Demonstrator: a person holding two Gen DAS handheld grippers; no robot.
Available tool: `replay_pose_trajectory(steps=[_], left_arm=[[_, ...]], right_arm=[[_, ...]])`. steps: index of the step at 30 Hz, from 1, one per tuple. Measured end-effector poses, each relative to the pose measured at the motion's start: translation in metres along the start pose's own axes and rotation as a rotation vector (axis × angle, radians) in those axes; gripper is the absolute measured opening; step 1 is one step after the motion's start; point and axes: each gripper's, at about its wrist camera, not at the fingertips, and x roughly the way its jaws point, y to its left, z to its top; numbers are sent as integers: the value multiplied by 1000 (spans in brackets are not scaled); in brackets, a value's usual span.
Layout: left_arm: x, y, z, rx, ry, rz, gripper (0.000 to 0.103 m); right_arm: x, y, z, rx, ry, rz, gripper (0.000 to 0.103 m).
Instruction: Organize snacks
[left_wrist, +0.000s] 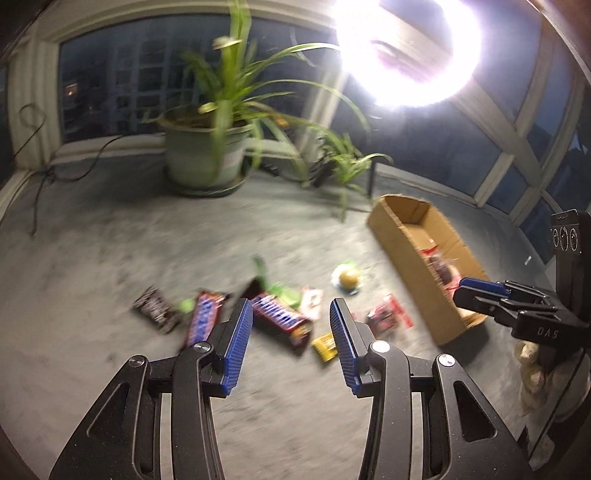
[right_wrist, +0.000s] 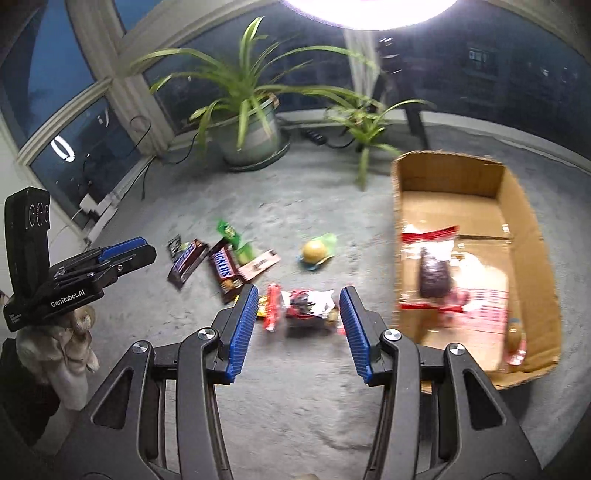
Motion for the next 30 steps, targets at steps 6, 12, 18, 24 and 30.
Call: replay_pose_trajectory(steps=[6,12,18,24,30], left_arm=[[1,32,-14,-20,33,40,42],[8,47,-17,-53,50,37,42],[23,53,-22,-58,84,32,42],[27,60,-23,-77,91,34,42],[33,61,-22,-80,98,33,42]], right_arm=[[34,11,-3,-29,81,1,48],[64,6,13,-32,159,30,48],[103,-3,31,6,276,49,68],[130,-7,44,22,353,55,68],[148,-14,43,68,455,45,68]])
